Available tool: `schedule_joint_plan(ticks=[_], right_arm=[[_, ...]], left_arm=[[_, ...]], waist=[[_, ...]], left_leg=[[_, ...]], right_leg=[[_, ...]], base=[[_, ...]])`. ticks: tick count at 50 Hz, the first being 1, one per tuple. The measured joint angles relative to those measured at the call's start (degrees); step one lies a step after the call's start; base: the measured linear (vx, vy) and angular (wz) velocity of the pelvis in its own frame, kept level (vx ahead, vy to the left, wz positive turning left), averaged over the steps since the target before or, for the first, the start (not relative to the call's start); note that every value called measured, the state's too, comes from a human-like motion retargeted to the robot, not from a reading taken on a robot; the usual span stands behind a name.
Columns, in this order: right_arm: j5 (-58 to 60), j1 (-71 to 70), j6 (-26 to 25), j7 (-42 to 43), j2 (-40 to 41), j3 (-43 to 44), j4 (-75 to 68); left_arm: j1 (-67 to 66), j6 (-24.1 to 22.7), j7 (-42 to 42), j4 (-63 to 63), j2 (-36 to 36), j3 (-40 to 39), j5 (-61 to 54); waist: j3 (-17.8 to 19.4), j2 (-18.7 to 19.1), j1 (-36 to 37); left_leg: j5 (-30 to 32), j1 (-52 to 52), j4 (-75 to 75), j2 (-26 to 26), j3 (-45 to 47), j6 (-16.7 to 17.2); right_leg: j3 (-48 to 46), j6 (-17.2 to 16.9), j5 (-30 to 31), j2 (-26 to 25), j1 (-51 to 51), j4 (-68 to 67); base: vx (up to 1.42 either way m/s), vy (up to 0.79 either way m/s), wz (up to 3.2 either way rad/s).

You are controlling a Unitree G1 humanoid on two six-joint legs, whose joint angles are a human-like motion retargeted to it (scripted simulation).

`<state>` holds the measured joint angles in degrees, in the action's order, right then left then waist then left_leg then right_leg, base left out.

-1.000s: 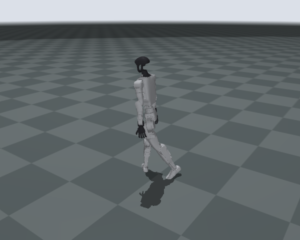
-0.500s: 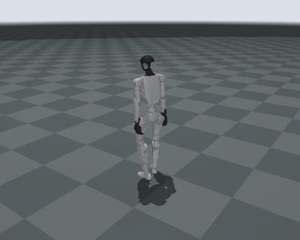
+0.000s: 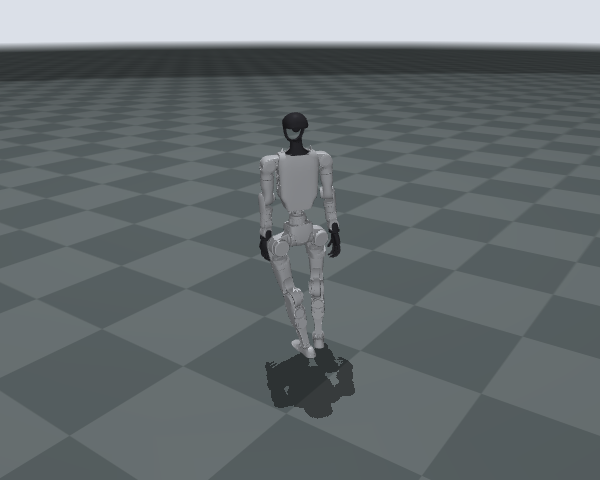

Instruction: Upper body actions

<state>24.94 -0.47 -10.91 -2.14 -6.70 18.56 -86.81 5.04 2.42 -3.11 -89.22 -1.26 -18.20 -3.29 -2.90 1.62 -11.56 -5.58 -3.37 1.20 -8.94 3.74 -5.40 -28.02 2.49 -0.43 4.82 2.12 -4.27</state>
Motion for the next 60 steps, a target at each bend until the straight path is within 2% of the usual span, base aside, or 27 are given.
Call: schedule_joint_plan(ticks=[18,25,30,35,37,40,42,45,47,49,51,55,57,60], right_arm=[[2.1,-2.1,2.1,-1.5,1.5,-4.1,3.5],[0.9,-1.5,2.3,0.8,0.7,-3.3,0.1],[1.3,0.0,2.0,1.5,-0.2,-1.3,-1.8],[0.6,1.3,2.0,1.9,-0.4,0.9,-1.9],[0.0,1.4,2.1,2.0,-0.3,1.3,-1.7],[-1.0,1.0,2.2,1.8,-0.2,1.3,-1.5],[-1.6,0.5,2.2,1.3,-0.2,1.2,-1.2],[-1.6,-0.2,2.1,0.4,-0.5,1.2,-0.6],[-0.5,-1.0,2.2,-0.1,-0.8,1.8,0.5],[0.6,-1.9,2.6,-0.4,-1.3,0.9,1.9],[2.2,-2.9,3.0,-0.9,-2.0,-0.5,3.3],[5.3,-2.9,3.0,0.5,-2.4,-1.4,5.1],[3.7,-2.2,3.7,1.1,-2.2,-1.4,5.4],[0.8,-1.3,4.6,0.3,-2.0,-0.2,4.9]], left_arm=[[-2.2,0.0,0.5,-2.8,-0.2,1.2,2.5],[-0.9,-0.1,0.3,-2.5,-0.6,1.5,3.6],[1.3,-0.3,-0.2,-3.0,-0.9,1.6,3.4],[3.0,-0.5,0.0,-3.2,-1.5,3.2,4.2],[3.3,-0.4,0.1,-3.1,-2.0,4.3,5.2],[3.8,-0.2,0.0,-2.7,-2.8,5.7,6.5],[4.4,0.1,0.0,-2.6,-3.2,6.3,6.6],[4.9,0.5,-0.1,-2.6,-2.9,6.2,5.2],[5.2,0.4,0.2,-2.4,-1.8,5.8,2.5],[5.5,-0.6,-0.3,-2.1,-0.6,4.2,-0.6],[5.3,-1.9,-0.8,-1.4,0.4,2.0,-3.1],[3.3,-3.2,-2.7,-1.0,1.5,-0.6,-4.4],[2.8,-3.6,-4.0,-1.5,1.1,-0.5,-4.1],[3.8,-3.3,-4.7,-2.1,0.3,0.7,-3.0]], waist=[[-0.6,-0.5,0.5],[-0.5,-0.5,0.4],[-0.6,-1.0,-0.2],[0.0,-1.1,-1.6],[0.0,-1.0,-2.5],[0.7,-1.2,-3.4],[1.5,-1.4,-2.5],[2.5,-2.3,2.4],[4.3,-1.8,6.4],[6.3,-2.0,8.9],[7.5,-2.5,8.8],[6.2,-2.8,6.2],[5.6,-2.9,4.9],[5.2,-2.8,4.4]], left_leg=[[-2.2,0.9,0.4,-0.8,0.4,-0.6],[-1.2,3.7,2.1,0.3,-4.8,0.4],[0.3,6.6,4.0,0.5,-10.7,1.7],[2.7,9.7,6.0,-1.0,-19.5,2.8],[4.0,10.9,6.2,-2.0,-23.3,3.5],[6.4,12.1,6.0,-3.6,-29.2,5.2],[7.5,12.7,5.7,-4.7,-32.6,6.1],[8.9,13.8,5.3,-6.7,-34.7,6.5],[9.5,14.1,4.9,-6.8,-35.7,6.5],[9.0,14.6,4.4,-6.4,-33.1,5.4],[6.8,15.5,3.7,-5.3,-26.6,2.9],[0.9,17.6,1.7,-1.6,-9.4,-1.5],[-1.6,18.0,0.9,0.6,1.5,-0.5],[-4.2,17.1,0.2,4.1,20.0,3.6]], right_leg=[[1.9,-1.3,0.5,1.3,2.2,-2.0],[4.7,2.3,-2.9,0.6,4.3,-8.7],[15.3,3.7,-2.8,-1.3,6.3,-12.6],[28.5,0.0,-0.6,-4.0,6.3,-12.0],[31.1,-2.3,-0.6,-4.7,5.8,-10.9],[28.9,-3.3,-2.6,-4.8,4.8,-9.4],[23.7,-0.9,-4.6,-4.2,4.2,-8.0],[19.9,1.1,-4.2,-4.0,3.7,-5.7],[17.2,0.9,-3.4,-3.3,3.3,-4.8],[14.4,1.1,-2.8,-2.4,2.6,-4.0],[11.4,1.6,-2.4,-1.7,2.1,-3.4],[3.3,1.9,-2.6,0.3,1.4,-2.4],[-1.6,1.9,-3.0,1.2,0.6,-1.8],[-9.3,1.9,-3.8,1.8,-0.8,-0.5]], base=[[0.00,0.02,-0.08],[-0.04,-0.06,0.70],[-0.02,-0.13,1.45],[-0.03,-0.17,1.79],[-0.05,-0.16,1.86],[-0.12,-0.09,1.91],[-0.21,-0.05,1.67],[-0.24,0.00,1.05],[-0.41,0.02,0.92],[-0.53,-0.01,1.12],[-0.46,-0.02,1.64],[-0.29,0.02,2.10],[-0.32,0.03,2.49],[-0.44,0.06,2.66]])
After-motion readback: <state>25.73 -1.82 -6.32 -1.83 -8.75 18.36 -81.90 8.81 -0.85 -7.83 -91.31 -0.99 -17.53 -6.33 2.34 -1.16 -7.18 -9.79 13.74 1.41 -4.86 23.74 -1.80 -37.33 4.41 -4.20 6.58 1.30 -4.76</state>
